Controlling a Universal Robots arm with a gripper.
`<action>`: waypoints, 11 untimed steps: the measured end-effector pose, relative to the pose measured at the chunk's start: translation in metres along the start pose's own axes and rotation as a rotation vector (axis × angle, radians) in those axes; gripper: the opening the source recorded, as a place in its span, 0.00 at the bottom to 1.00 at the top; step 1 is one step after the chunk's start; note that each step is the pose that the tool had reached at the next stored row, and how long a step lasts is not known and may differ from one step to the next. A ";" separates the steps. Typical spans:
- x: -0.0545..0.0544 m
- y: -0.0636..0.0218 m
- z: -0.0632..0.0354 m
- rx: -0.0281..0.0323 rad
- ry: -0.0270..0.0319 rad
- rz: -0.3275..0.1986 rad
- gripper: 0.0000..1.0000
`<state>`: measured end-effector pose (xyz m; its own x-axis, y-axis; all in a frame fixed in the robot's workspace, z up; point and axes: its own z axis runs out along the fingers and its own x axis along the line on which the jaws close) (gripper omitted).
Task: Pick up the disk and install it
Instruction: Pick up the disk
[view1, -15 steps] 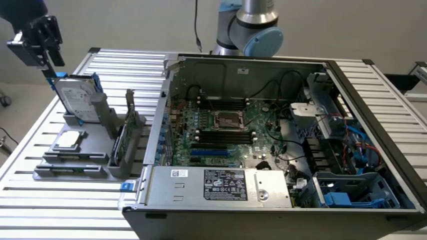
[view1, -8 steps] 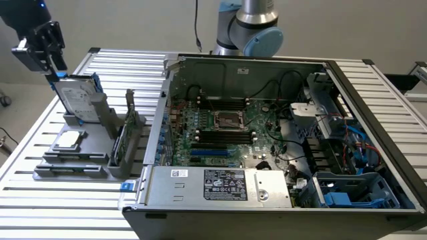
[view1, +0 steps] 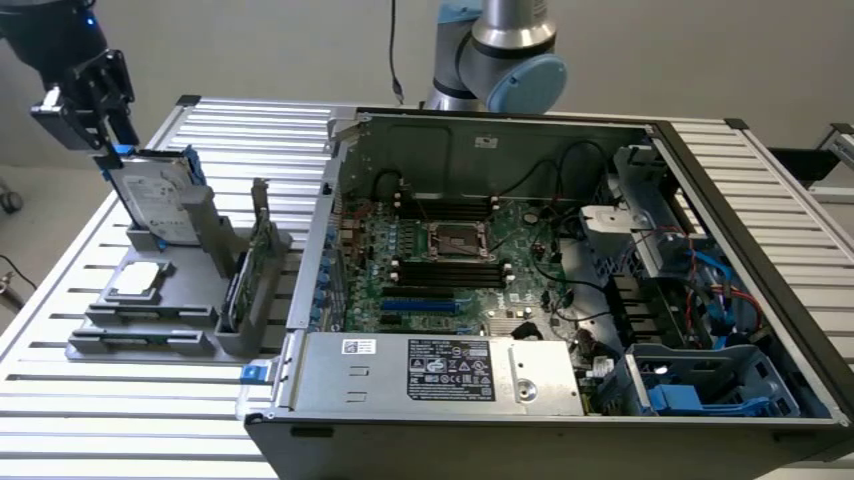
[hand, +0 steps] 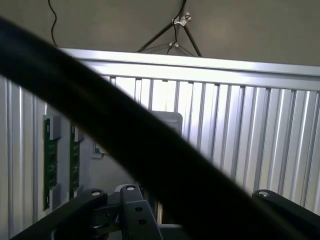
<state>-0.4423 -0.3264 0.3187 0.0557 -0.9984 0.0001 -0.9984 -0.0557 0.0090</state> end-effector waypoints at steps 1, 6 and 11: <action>0.000 0.0000 0.0016 -0.0001 -0.0001 0.002 0.54; 0.000 0.0003 0.0104 0.0001 -0.0010 0.007 0.54; 0.000 0.0015 0.0172 0.0002 -0.0033 0.007 0.54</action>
<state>-0.4440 -0.3266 0.3015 0.0484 -0.9988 -0.0031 -0.9988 -0.0484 0.0088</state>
